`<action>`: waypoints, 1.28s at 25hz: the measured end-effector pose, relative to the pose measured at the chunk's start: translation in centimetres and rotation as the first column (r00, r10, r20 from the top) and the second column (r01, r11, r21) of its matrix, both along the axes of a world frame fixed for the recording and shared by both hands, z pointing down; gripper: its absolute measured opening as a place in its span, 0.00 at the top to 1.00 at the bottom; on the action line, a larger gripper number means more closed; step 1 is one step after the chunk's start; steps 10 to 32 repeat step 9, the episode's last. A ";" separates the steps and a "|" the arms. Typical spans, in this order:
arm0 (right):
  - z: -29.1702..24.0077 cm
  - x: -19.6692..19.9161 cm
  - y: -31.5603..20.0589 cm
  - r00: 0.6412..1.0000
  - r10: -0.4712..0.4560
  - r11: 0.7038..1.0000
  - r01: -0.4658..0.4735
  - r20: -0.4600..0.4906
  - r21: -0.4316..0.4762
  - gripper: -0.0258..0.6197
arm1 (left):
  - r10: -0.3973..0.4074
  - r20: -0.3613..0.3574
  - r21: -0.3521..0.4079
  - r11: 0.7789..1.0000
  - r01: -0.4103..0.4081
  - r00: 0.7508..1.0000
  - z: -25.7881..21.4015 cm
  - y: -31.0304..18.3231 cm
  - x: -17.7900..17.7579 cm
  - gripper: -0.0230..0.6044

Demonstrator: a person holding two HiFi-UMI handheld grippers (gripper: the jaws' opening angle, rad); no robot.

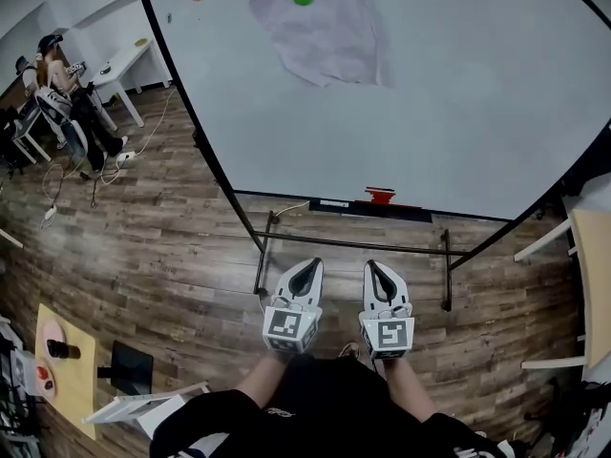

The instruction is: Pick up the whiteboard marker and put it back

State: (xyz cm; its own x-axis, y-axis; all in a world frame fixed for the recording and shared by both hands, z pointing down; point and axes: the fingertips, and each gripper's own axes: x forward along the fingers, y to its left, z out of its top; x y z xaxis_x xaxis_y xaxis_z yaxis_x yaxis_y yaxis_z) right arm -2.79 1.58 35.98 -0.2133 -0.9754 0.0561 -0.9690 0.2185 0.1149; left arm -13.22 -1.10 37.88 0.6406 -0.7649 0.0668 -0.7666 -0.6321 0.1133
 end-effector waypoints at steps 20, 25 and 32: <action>-0.4 -0.6 0.8 1.000 -0.012 1.000 0.012 -0.001 0.007 0.96 | -0.019 -0.015 0.007 1.000 0.019 1.000 -0.2 0.9 -1.1 0.95; -0.4 -0.6 0.8 1.000 -0.012 1.000 0.012 -0.001 0.007 0.96 | -0.019 -0.015 0.007 1.000 0.019 1.000 -0.2 0.9 -1.1 0.95; -0.4 -0.6 0.8 1.000 -0.012 1.000 0.012 -0.001 0.007 0.96 | -0.019 -0.015 0.007 1.000 0.019 1.000 -0.2 0.9 -1.1 0.95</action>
